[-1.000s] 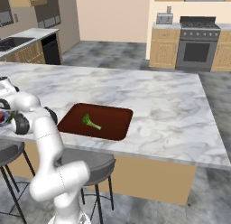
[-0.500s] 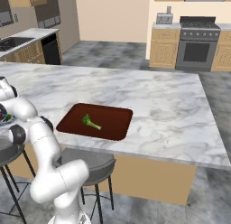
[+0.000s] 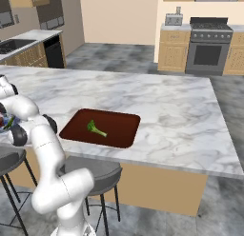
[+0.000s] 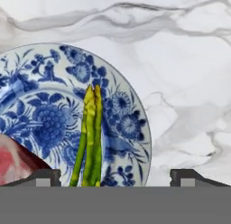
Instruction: Create a steak meal by picking up the steak and asparagus from the tray and placing them on the plate. Leave the celery on the tray.
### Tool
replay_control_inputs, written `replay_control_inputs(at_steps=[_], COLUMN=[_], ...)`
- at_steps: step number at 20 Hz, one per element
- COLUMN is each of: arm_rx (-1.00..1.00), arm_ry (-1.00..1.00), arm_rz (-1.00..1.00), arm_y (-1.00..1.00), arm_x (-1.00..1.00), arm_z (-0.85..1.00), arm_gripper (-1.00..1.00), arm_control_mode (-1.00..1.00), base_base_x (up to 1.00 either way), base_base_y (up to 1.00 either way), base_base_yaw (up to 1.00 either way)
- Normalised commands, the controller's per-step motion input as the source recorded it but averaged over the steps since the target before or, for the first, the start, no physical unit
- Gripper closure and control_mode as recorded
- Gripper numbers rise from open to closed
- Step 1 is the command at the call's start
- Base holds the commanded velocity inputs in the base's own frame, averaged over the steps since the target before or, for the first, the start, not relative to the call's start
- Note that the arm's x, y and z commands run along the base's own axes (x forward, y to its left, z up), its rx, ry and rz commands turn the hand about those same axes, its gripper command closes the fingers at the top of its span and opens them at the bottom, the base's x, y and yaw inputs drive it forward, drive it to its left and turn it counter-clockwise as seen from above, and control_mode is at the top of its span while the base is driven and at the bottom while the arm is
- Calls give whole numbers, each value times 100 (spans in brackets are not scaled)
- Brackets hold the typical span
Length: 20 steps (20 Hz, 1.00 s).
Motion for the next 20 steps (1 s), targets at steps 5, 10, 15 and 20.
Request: replay_control_inputs(at_steps=[5, 10, 15, 20], arm_rx=[4, 17, 28, 47], arm_ry=[-15, -33, -29, -26], arm_rz=[0, 0, 0, 0], arm_y=[-89, -79, -85, -100], arm_x=[-72, -88, -100, -88], arm_z=[0, 42, 62, 44], arm_gripper=[-100, -100, -100, -100], arm_control_mode=[-100, -100, -100, -100], base_base_x=[0, 0, 0, 0], base_base_y=[0, 0, 0, 0], base_base_yaw=[0, 0, 0, 0])
